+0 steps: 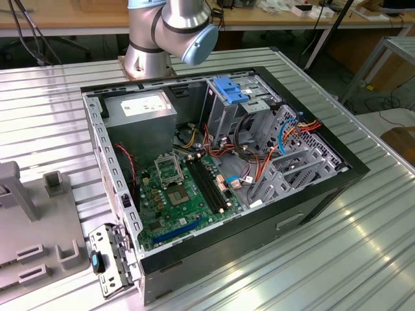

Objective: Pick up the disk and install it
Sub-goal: 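Pick up the disk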

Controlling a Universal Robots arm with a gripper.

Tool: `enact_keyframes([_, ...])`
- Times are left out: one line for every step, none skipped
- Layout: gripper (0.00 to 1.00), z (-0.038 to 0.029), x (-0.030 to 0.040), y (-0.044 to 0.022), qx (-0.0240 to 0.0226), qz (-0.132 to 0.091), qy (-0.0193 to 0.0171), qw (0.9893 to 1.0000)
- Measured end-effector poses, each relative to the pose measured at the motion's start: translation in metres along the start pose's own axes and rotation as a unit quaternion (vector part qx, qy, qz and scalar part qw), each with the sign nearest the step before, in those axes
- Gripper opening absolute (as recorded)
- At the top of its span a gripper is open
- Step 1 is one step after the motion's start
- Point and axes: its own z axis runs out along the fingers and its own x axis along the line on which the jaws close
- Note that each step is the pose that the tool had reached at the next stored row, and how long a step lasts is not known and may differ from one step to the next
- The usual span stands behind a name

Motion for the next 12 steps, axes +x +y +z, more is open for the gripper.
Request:
enact_keyframes([0.55,0.0005,0.0000,0.0001,0.0001,0.000,-0.0001,1.0000])
enact_keyframes([0.55,0.0017,-0.0008,0.0003,0.0001,0.000,0.0000,1.0000])
enact_keyframes([0.55,0.0023,-0.0010,0.0002,0.0001,0.000,0.0000,1.0000])
enact_keyframes([0.55,0.0027,-0.0009,0.0002,0.0001,0.000,0.0000,1.0000])
enact_keyframes([0.55,0.0030,-0.0010,0.0001,0.0001,0.000,0.0000,1.0000])
enact_keyframes([0.55,0.0035,-0.0010,0.0000,0.0001,0.000,0.0000,1.0000])
enact_keyframes([0.55,0.0040,-0.0010,0.0000,0.0000,0.000,0.0001,1.0000])
enact_keyframes([0.55,0.0042,-0.0012,0.0000,0.0001,0.000,0.0001,1.0000])
enact_keyframes([0.55,0.0042,-0.0013,0.0000,0.0001,0.000,0.0001,1.0000])
enact_keyframes([0.55,0.0041,-0.0014,0.0000,0.0001,0.000,0.0001,1.0000])
enact_keyframes([0.55,0.0041,-0.0014,-0.0001,0.0001,0.000,0.0001,1.0000])
enact_keyframes([0.55,0.0041,-0.0014,-0.0002,0.0001,0.000,0.0001,1.0000])
